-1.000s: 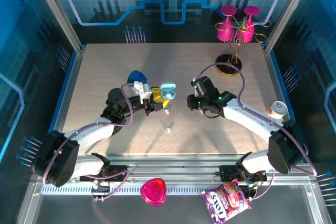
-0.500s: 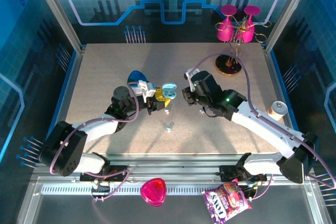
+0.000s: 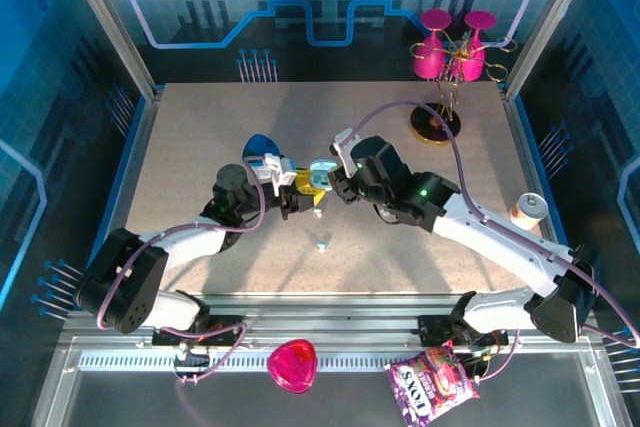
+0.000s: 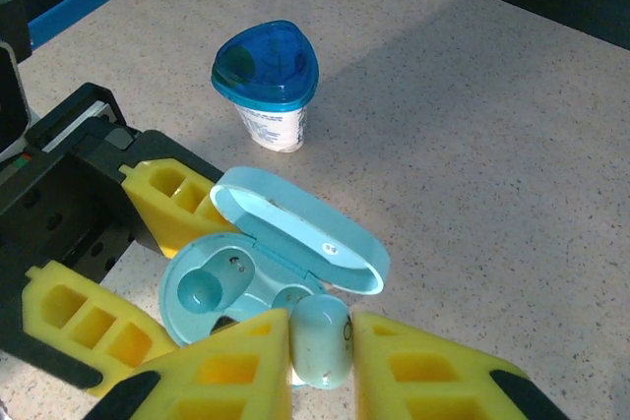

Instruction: Insert the wireless bluetooth earbuds into the charging case

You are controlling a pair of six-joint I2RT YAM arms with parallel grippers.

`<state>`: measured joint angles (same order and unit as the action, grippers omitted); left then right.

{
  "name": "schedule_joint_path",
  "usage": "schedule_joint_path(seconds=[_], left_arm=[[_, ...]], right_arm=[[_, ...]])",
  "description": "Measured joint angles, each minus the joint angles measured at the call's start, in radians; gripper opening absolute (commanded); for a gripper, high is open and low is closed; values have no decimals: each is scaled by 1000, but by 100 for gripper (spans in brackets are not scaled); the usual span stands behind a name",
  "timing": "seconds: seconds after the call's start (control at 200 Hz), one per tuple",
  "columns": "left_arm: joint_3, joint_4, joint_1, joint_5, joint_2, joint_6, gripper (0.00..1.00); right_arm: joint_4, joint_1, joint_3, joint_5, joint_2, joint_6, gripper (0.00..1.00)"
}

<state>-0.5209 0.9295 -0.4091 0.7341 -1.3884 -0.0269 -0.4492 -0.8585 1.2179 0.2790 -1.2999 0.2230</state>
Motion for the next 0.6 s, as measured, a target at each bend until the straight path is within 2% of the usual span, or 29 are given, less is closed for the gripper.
schedule_joint_path(seconds=[0.6], left_arm=[[0, 18, 0, 4, 0, -26, 26]], right_arm=[[-7, 0, -1, -3, -36, -4, 19]])
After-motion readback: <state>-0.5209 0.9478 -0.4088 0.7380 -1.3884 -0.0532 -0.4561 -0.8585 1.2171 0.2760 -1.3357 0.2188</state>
